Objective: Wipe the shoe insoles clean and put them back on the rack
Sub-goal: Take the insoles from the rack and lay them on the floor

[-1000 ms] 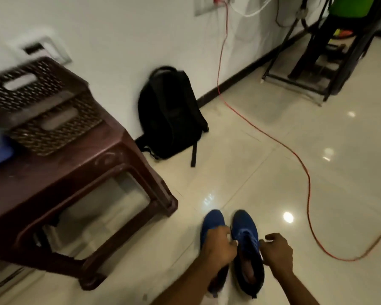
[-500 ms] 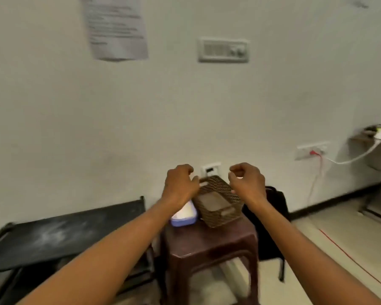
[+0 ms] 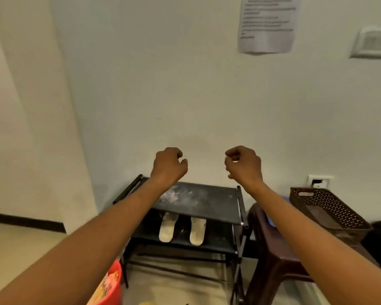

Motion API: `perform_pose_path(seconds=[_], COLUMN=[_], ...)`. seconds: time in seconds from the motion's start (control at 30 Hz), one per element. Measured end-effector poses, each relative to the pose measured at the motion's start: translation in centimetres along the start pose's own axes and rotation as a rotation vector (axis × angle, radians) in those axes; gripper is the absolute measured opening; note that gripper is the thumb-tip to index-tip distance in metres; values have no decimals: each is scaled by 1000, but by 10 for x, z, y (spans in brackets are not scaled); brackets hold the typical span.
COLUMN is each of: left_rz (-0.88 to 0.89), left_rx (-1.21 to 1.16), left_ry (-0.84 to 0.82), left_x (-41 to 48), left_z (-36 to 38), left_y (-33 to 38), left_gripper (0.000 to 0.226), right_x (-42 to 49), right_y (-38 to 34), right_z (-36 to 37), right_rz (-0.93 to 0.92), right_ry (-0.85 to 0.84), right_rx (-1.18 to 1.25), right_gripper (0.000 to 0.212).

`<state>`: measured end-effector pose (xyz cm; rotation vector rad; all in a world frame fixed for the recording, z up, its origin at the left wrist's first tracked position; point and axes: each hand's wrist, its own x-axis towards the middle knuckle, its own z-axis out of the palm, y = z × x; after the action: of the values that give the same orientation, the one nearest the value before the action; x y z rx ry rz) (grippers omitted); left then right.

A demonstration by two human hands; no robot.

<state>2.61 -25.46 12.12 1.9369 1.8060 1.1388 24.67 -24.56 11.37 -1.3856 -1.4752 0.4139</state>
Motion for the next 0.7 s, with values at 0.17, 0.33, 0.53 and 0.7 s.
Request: perform_pose_path(seconds=[0.17,0.33,0.53,0.7], left_rz=[-168,-314,-454,-511], left_rx=[27,66,92,106], left_ry=[-109,-177,-285,-277], left_x=[-28,-50,-51,-28], left_z=[43,97,176,220], left_y=[-99,-174,-252,-289], left_gripper=[27,19,42,39], right_x=[-41,-93,-114,-91], right_y=[64,139,231,285], right_z=[87,147,206,238], right_rz=[120,299,586,662], right_ry=[-166,-235,-269,-240], right_rx=[-69,-163,-234,-355], right_gripper=[14,10,7,22])
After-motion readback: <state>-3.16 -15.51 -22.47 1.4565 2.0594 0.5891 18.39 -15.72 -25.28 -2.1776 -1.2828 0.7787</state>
